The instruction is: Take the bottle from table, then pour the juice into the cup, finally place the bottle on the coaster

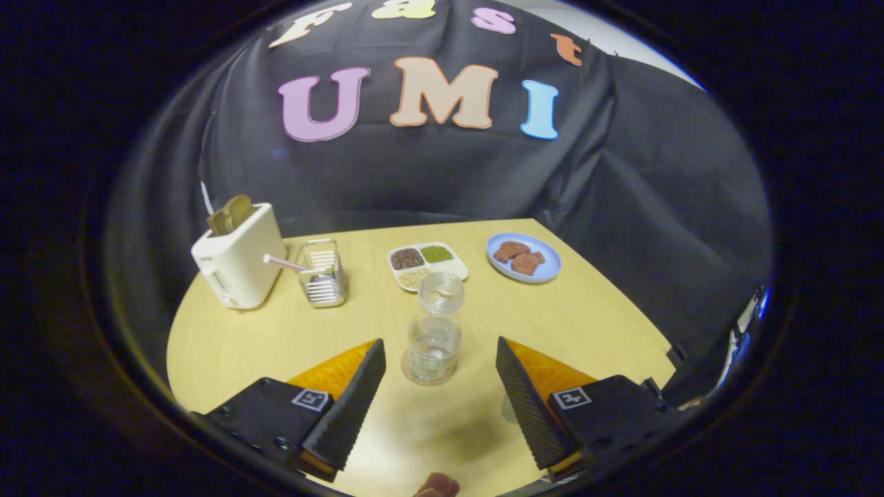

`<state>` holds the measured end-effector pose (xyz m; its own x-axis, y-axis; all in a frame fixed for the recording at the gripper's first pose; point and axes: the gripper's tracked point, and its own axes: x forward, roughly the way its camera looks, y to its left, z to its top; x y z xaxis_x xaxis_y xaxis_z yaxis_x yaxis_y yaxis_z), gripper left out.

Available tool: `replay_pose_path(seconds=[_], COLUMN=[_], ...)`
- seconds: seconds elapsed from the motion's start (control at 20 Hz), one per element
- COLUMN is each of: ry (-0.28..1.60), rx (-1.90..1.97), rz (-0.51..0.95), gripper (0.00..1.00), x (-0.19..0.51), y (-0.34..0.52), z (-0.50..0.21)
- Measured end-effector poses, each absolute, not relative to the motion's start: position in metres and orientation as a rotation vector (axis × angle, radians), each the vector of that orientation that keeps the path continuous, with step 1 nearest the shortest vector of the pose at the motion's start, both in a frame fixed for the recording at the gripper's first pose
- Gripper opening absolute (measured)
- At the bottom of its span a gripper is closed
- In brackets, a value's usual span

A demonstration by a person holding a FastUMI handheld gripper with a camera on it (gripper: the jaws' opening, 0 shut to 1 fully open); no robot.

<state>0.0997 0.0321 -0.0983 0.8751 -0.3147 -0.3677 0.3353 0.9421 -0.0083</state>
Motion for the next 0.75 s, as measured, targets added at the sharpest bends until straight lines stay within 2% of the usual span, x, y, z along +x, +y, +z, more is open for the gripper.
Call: replay_pose_path(seconds=[0.2, 0.75], ry=[0.288, 0.209], rx=[0.093, -0.011], rz=[-0.170, -0.063], gripper=[1.00, 1.00], x=[0.101, 0.077], y=[0.054, 0.058], z=[-0.058, -0.016])
